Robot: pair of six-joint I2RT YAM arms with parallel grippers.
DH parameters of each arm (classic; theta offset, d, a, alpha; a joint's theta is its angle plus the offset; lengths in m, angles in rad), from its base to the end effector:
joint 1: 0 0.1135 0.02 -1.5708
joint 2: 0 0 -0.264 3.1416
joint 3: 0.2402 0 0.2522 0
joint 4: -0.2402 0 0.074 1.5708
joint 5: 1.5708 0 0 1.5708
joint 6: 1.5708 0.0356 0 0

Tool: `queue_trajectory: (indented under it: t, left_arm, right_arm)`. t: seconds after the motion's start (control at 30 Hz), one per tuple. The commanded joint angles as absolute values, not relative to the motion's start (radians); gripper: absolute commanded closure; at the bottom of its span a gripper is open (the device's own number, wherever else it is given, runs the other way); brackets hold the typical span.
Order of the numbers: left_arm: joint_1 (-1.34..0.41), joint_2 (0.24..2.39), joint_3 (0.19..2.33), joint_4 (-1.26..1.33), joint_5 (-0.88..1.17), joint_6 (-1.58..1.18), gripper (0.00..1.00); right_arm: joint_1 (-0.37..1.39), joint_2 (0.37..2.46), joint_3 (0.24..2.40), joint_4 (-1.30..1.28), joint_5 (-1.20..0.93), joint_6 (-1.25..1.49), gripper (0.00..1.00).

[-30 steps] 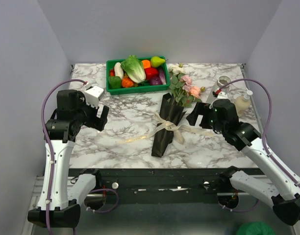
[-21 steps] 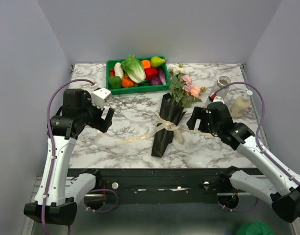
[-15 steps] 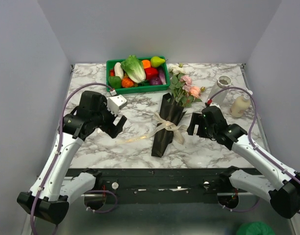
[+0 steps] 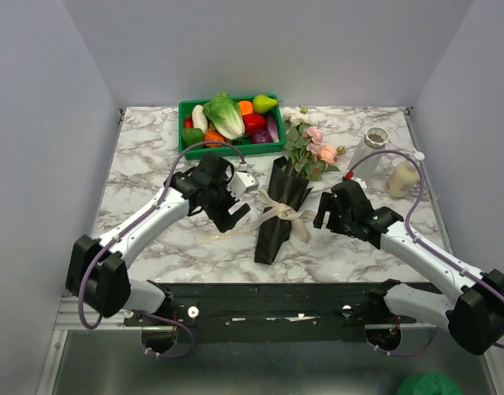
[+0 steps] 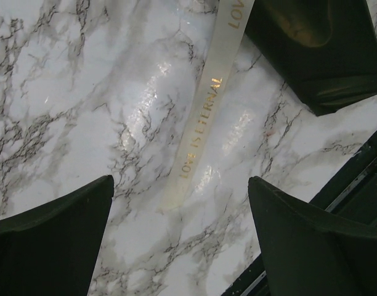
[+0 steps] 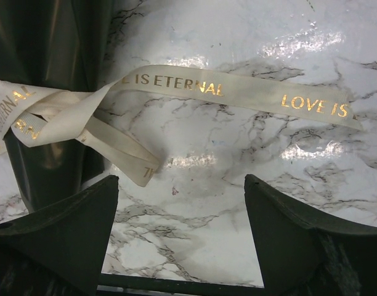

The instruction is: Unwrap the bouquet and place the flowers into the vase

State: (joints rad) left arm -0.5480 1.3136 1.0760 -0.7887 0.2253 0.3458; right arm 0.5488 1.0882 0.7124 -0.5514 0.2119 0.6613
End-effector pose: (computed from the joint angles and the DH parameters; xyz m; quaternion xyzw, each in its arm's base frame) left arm 0.2189 -0.1429 0.2765 0.4409 0.8500 -0.1347 0.2549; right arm 0.1853 0.1045 0.2262 0.0864 0.9400 0.0964 0.3157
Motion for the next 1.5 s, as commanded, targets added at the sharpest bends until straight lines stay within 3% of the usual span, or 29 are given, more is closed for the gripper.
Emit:
queue_trajectory:
  t: [0.0, 0.63, 1.27, 1.47]
  left_arm:
    - [-0.574, 1.463, 1.135, -0.683, 0.259, 0.367, 0.01]
    - [-0.637, 1.786, 1.310, -0.681, 0.491, 0.514, 0.01]
    - [-0.687, 1.858, 1.213, -0.519, 0.293, 0.571, 0.01]
    - [-0.687, 1.868, 1.178, -0.456, 0.247, 0.571, 0.23]
  right_arm:
    - [0.552, 1.088, 0.674, -0.554, 0.284, 0.715, 0.12]
    - [0.552, 1.026, 0.629, -0.592, 0.373, 0.756, 0.12]
    - [0.552, 1.039, 0.655, -0.557, 0.368, 0.755, 0.12]
    - [0.552, 1.060, 0.661, -0.535, 0.377, 0.750, 0.12]
